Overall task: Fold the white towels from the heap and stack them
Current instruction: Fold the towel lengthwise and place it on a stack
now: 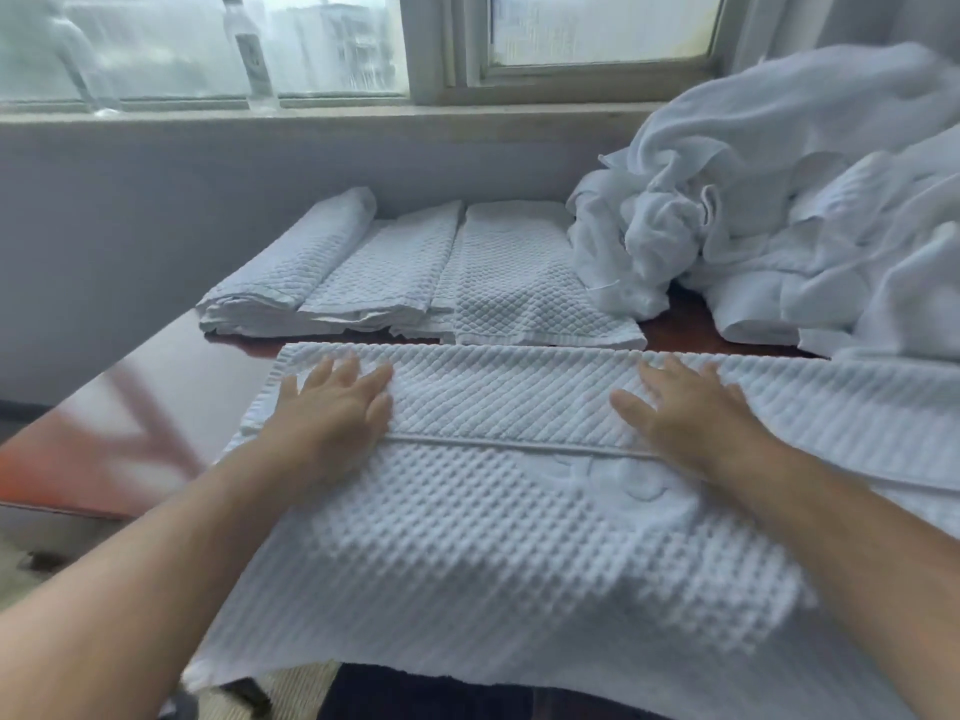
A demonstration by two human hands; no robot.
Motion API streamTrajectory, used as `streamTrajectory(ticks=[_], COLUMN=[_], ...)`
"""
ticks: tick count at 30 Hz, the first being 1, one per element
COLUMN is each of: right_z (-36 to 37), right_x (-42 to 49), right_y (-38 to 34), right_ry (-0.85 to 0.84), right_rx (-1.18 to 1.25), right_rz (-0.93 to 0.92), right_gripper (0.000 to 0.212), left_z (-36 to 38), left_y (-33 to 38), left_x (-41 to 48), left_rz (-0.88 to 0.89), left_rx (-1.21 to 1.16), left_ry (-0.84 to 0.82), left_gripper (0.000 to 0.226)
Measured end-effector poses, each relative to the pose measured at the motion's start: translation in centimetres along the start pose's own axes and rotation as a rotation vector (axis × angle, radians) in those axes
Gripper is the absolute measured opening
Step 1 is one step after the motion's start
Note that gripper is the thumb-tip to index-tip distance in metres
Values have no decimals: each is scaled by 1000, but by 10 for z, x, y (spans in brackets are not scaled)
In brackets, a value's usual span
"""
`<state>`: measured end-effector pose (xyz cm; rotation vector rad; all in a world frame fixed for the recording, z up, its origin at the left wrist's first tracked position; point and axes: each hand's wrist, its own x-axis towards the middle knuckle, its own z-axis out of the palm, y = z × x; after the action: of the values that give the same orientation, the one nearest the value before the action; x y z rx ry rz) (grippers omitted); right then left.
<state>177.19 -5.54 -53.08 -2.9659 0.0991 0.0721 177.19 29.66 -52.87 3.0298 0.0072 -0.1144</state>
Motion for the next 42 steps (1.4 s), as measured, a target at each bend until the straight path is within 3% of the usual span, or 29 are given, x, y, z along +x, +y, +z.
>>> streamTrajectory(ticks=[3, 6, 8, 11, 15, 18, 20, 24, 27, 30, 34, 37, 39, 42], right_z=[-10, -17, -19, -20, -33, -43, -34, -3, 5, 9, 10, 3, -12, -46], right_x=[-27, -56, -72, -79, -74, -101, -134, -188, -204, -211, -225, -230, -228, -215], right_y=[48, 117, 162, 214, 234, 240, 249, 258, 258, 254, 254, 249, 245, 233], right_ry=[145, 89, 16, 18, 117, 400, 547, 685, 645, 506, 448, 534, 602, 625], right_rx=[-37, -90, -60, -20, 159, 471, 394, 405, 751, 1067, 866, 814, 1037, 1609], right_rz=[164, 520, 645, 596, 462, 480, 552, 814, 969, 945, 870, 650, 498, 310], right_gripper=[91, 109, 100, 77, 67, 48, 43, 61, 81, 84, 80, 52, 37, 25], left_z=[11, 25, 33, 42, 56, 58, 57, 52, 55, 59, 56, 53, 51, 46], left_y=[64, 156, 214, 269, 293, 293, 292, 299, 307, 308, 305, 306, 311, 319], left_x=[-17, -35, -43, -48, -55, -57, -57, -75, -95, -100, -101, -108, -116, -131], left_rz=[143, 420, 563, 677, 713, 701, 728, 871, 884, 866, 875, 838, 810, 862], left_rx=[-106, -195, -195, -145, -56, -79, -122, -285, -214, -120, -114, -122, -182, -318], left_ry=[108, 93, 52, 14, 66, 70, 91, 197, 132, 117, 85, 75, 61, -25], left_gripper=[52, 52, 56, 61, 59, 57, 52, 37, 47, 54, 51, 54, 64, 80])
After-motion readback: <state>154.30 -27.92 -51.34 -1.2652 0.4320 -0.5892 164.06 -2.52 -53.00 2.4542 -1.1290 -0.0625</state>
